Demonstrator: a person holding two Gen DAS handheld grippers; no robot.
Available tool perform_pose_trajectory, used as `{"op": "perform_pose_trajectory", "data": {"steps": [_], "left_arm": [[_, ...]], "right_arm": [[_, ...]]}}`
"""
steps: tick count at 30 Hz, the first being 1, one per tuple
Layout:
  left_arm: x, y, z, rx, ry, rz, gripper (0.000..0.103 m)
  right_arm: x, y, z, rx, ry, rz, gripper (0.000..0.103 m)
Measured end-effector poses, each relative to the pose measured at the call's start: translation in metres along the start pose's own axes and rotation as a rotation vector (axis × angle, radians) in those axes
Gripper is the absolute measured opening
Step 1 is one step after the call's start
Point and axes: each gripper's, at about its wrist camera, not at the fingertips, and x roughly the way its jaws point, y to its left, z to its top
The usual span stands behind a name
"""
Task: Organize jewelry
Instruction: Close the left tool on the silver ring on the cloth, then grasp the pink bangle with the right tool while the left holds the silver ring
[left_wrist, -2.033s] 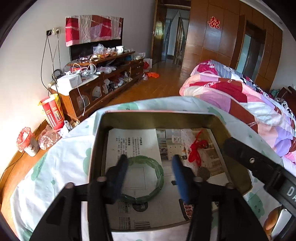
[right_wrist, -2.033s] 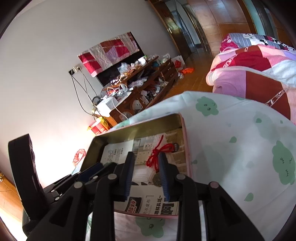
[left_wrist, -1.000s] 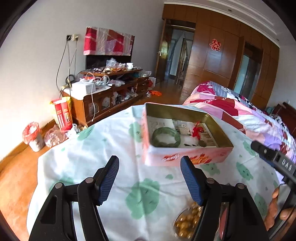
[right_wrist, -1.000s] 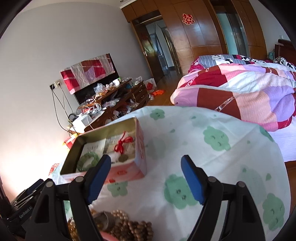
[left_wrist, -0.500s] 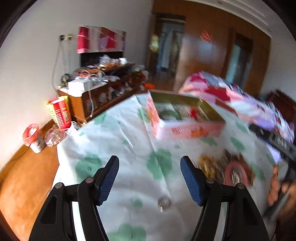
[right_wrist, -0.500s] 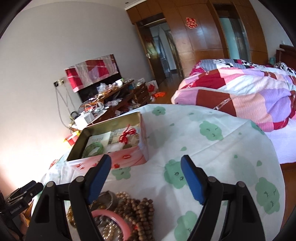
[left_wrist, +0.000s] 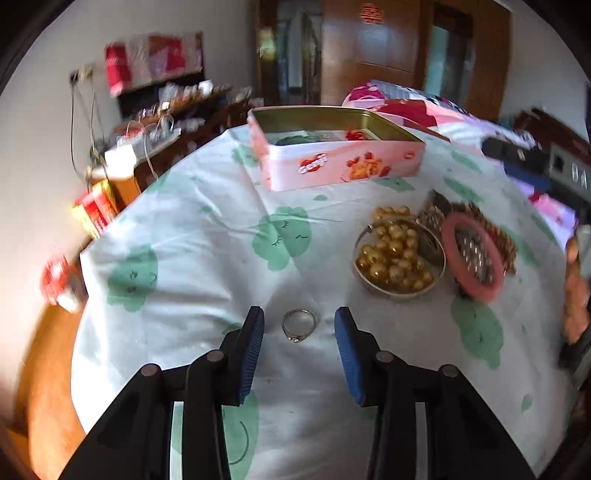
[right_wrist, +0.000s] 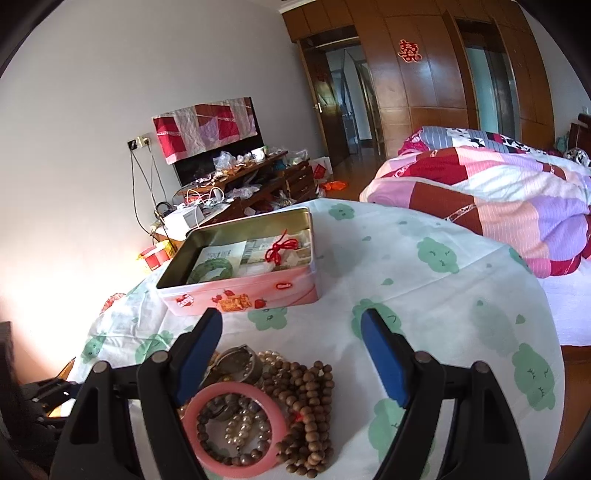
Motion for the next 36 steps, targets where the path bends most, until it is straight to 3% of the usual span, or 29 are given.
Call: {"op": "perform_pose_trajectory", "data": {"steps": [4, 8, 18, 28, 30, 32, 34, 36], "left_arm": [[0.000, 0.005, -0.001, -0.034, -0.012, -0.015, 0.040], [0.000, 0.005, -0.002, -0.027, -0.016, -0.019, 0.020], [-0.003, 0.006, -0.004, -0.061, -0.050, -0.036, 0.019], [-0.038, 0.000, 0.012, -0.067, -0.187, -0.105, 0.019], [-0.042, -0.003, 0.015, -0.061, -0.196, -0.107, 0.019], [-0.044, -0.005, 0.017, -0.057, -0.204, -0.107, 0.019], [-0.046, -0.004, 0.017, -0.061, -0.205, -0.111, 0.019], [-0.046, -0.003, 0.017, -0.069, -0.204, -0.109, 0.019]], "right_arm": [[-0.001, 0.005, -0.001, -0.013, 0.009, 0.010, 0.080], [-0.002, 0.009, -0.003, -0.018, 0.014, 0.018, 0.081], [-0.011, 0.007, -0.005, -0.029, 0.016, 0.016, 0.081], [-0.019, -0.002, -0.018, -0.086, 0.077, -0.042, 0.080], [-0.017, -0.001, -0.020, -0.098, 0.095, -0.036, 0.072], [-0.011, 0.005, -0.022, -0.130, 0.132, -0.030, 0.047], [-0.003, 0.010, -0.026, -0.150, 0.182, -0.019, 0.036], [0.000, 0.013, -0.030, -0.155, 0.208, 0.006, 0.034]]}}
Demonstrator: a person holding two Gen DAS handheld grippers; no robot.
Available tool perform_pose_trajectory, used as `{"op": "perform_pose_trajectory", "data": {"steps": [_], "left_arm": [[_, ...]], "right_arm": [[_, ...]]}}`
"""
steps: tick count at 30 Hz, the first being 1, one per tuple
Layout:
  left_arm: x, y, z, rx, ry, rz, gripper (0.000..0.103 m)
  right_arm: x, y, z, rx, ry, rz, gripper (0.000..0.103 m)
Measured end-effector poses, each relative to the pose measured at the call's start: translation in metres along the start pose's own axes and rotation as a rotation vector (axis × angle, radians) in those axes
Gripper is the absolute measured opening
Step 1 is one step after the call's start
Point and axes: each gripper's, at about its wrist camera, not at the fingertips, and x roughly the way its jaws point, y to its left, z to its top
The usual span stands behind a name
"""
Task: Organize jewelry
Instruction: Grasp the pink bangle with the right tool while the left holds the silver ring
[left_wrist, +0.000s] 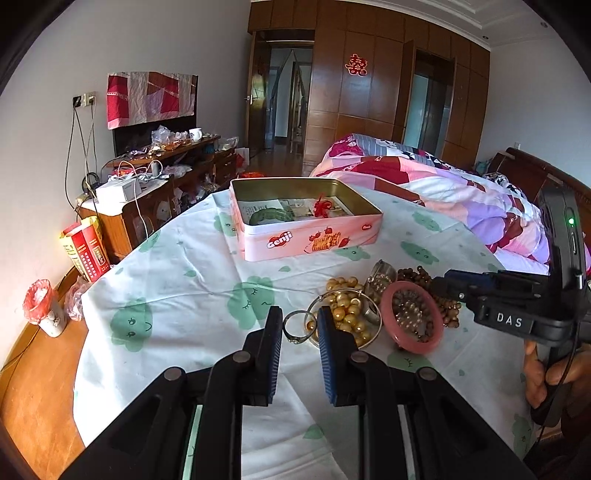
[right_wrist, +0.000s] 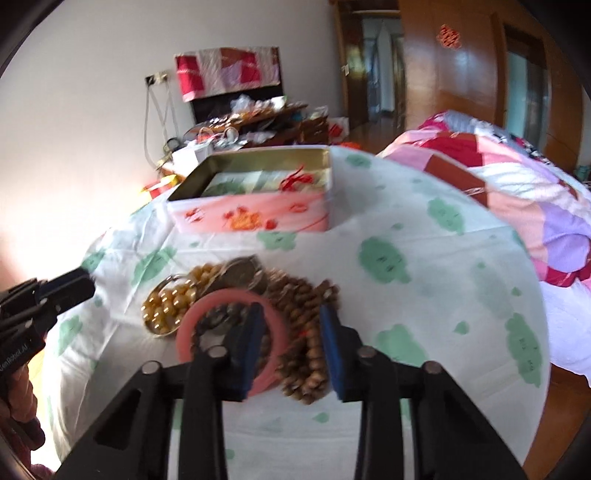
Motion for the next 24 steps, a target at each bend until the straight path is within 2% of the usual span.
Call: {"op": "perform_pose_trajectory", "data": {"steps": [3, 5, 6, 13, 16, 22, 24], "left_arm": [[-0.001, 0.001, 0.001, -0.012, -0.002, -0.004, 0.019], [-0.003, 0.000, 0.000, -0.007, -0.007, -0.003, 0.019], [-0.003, -0.001, 0.001, -0.005, -0.009, -0.001, 0.019], [-0.008, 0.001, 0.001, -0.009, -0.014, 0.001, 0.019], [-0.008, 0.001, 0.000, -0.016, -0.011, 0.000, 0.019], [-0.008, 0.002, 0.000, -0.021, -0.009, 0.005, 0.019], [-0.009, 0.003, 0.000, -0.023, -0.009, 0.008, 0.019]], "right_arm": [[0.003, 0.005, -0.001, -0.020, 0.017, 0.003, 0.033], [0.010, 0.007, -0.002, -0.025, 0.056, 0.006, 0.021], [0.015, 0.006, -0.002, -0.023, 0.078, 0.014, 0.020], [0.016, 0.011, -0.007, -0.045, 0.117, 0.027, 0.018], [0.019, 0.014, -0.010, -0.061, 0.147, 0.059, 0.018], [0.026, 0.015, -0.007, -0.056, 0.168, 0.076, 0.019], [0.026, 0.014, -0.007, -0.056, 0.167, 0.078, 0.017]]}}
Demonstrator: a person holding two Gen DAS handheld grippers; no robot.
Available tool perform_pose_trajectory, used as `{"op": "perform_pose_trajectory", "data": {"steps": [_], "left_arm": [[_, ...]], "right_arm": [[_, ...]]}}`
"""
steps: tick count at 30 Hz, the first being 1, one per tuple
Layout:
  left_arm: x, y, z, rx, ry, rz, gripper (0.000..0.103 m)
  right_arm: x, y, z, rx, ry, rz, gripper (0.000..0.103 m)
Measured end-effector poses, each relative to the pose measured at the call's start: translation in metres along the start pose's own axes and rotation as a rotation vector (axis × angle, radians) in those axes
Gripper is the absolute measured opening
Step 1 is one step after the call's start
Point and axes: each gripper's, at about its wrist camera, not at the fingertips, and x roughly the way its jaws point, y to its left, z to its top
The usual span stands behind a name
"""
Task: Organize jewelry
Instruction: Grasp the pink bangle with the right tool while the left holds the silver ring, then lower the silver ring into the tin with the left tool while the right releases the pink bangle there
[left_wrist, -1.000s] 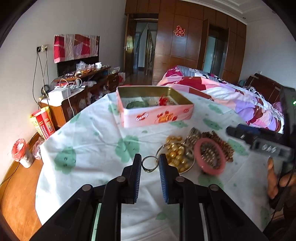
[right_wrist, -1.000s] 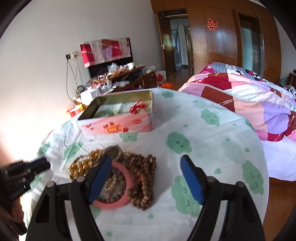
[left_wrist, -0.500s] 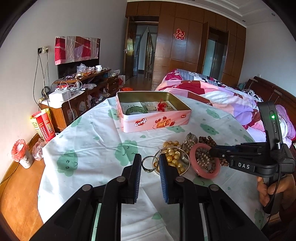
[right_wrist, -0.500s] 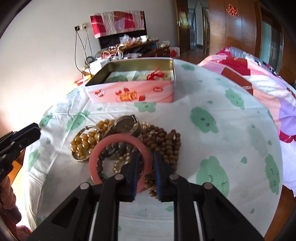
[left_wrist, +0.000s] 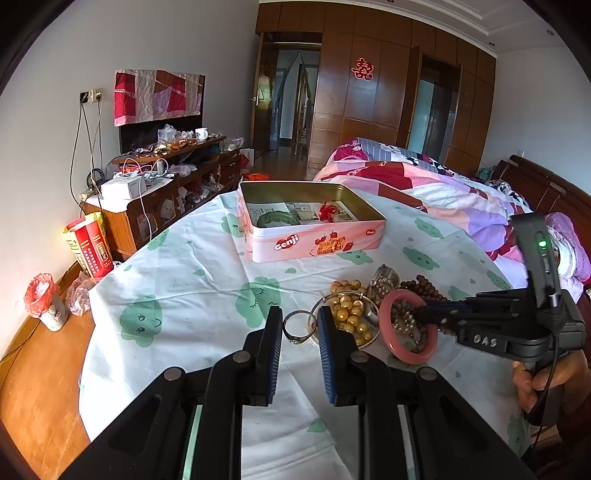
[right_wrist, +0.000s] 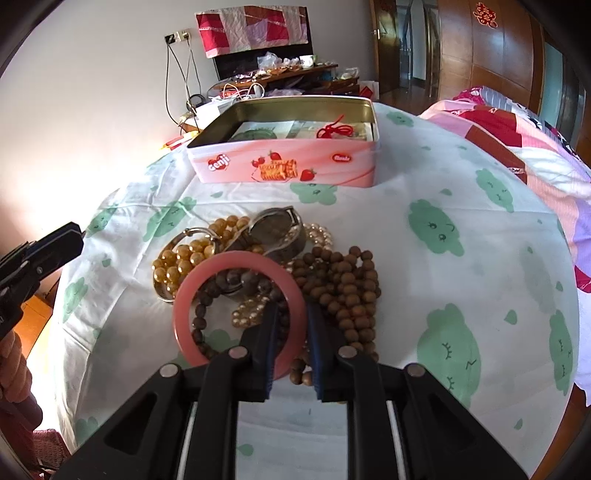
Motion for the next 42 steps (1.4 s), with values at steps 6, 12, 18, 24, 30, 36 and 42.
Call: {"op": "perform_pose_trajectory", "data": {"steps": [6, 12, 18, 24, 30, 36, 42], "left_arm": [[0.000, 0.002, 0.000, -0.010, -0.002, 0.000, 0.019], [0.002, 0.002, 0.003, -0.034, -0.010, -0.012, 0.019], [0.009, -0.003, 0.008, -0.021, -0.004, -0.024, 0.019], [0.019, -0.009, 0.024, -0.003, -0.020, -0.032, 0.019], [0.037, -0.014, 0.053, 0.025, -0.060, -0.032, 0.019], [0.065, -0.010, 0.079, 0.000, -0.093, -0.047, 0.019], [0.103, -0.006, 0.098, -0.024, -0.107, -0.026, 0.019]], "right_arm": [[-0.031, -0.006, 0.001, 0.030, -0.116, 0.021, 0.013], [-0.053, -0.013, 0.012, 0.073, -0.202, 0.047, 0.013], [-0.046, -0.020, 0.021, 0.120, -0.209, 0.044, 0.013], [-0.048, -0.029, 0.032, 0.142, -0.236, 0.047, 0.013], [-0.044, -0.040, 0.057, 0.166, -0.273, 0.030, 0.013], [-0.027, -0.050, 0.089, 0.193, -0.301, 0.002, 0.013], [0.006, -0.055, 0.123, 0.212, -0.297, -0.038, 0.013]]}}
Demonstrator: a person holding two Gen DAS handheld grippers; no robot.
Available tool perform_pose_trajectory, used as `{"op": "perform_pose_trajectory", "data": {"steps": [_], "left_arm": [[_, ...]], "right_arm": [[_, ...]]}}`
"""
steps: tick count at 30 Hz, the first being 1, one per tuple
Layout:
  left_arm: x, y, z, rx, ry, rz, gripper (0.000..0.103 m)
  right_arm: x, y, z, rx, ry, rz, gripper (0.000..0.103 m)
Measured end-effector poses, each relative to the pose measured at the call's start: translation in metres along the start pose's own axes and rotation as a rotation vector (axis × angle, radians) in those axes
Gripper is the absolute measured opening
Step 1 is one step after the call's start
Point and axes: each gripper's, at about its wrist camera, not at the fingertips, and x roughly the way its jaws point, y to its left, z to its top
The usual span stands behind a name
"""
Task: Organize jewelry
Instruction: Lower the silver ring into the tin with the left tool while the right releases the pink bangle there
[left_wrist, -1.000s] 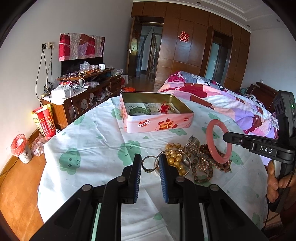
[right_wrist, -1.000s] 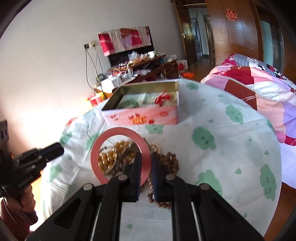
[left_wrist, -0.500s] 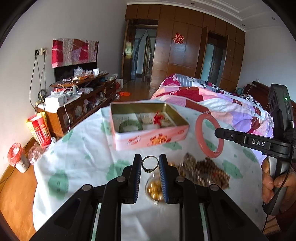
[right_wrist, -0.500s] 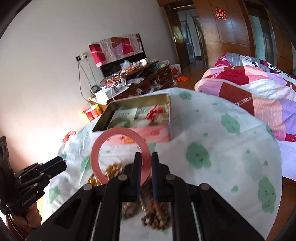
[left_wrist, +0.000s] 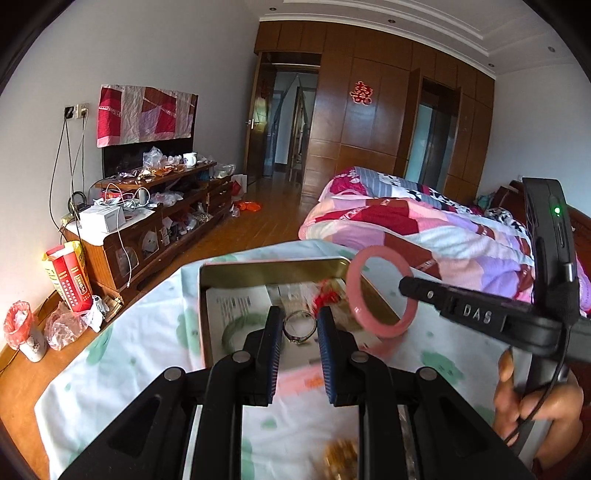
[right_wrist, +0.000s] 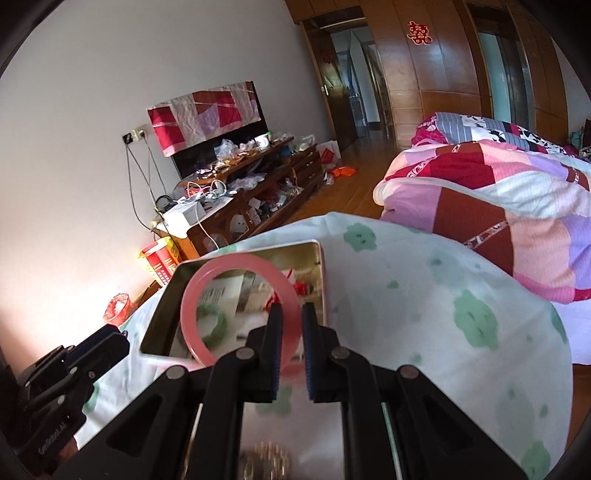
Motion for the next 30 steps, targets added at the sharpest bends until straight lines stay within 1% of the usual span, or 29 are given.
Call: {"op": "perform_pose_trajectory", "data": {"steps": [3, 6, 12, 16, 18, 20, 23, 26, 28, 29, 30], "left_arm": [[0.020, 0.007, 0.004, -0.021, 0.016, 0.012, 0.019], [0.038, 0.012, 0.005, -0.044, 0.045, 0.027, 0.019], [0.054, 0.011, 0.002, -0.032, 0.086, 0.057, 0.019], [0.062, 0.008, -0.004, 0.007, 0.121, 0.090, 0.019], [0.066, 0.006, -0.007, 0.025, 0.144, 0.095, 0.019], [0.067, 0.006, -0.007, 0.031, 0.150, 0.089, 0.019], [0.067, 0.009, -0.007, 0.022, 0.156, 0.085, 0.020], [0.068, 0.010, -0.006, 0.015, 0.167, 0.107, 0.020], [0.071, 0.011, -0.005, 0.012, 0.174, 0.130, 0.027], [0.070, 0.011, -0.005, 0.009, 0.174, 0.142, 0.040], [0.069, 0.011, -0.005, 0.007, 0.168, 0.152, 0.055]], "right_arm": [[0.022, 0.002, 0.007, 0.006, 0.022, -0.004, 0.013], [0.038, 0.004, 0.006, 0.014, 0.052, -0.021, 0.013], [0.053, 0.011, 0.005, -0.016, 0.090, -0.067, 0.013], [0.062, 0.010, -0.003, 0.000, 0.140, -0.021, 0.013], [0.063, 0.009, -0.004, 0.003, 0.148, -0.006, 0.014], [0.061, 0.008, -0.005, 0.012, 0.148, 0.009, 0.016], [0.058, 0.004, -0.004, 0.022, 0.142, 0.014, 0.016], [0.053, 0.002, -0.003, 0.035, 0.120, 0.023, 0.016], [0.048, 0.000, -0.001, 0.037, 0.093, 0.022, 0.016], [0.048, 0.002, 0.001, 0.038, 0.083, 0.017, 0.016], [0.045, 0.001, 0.001, 0.040, 0.069, 0.011, 0.016]]}}
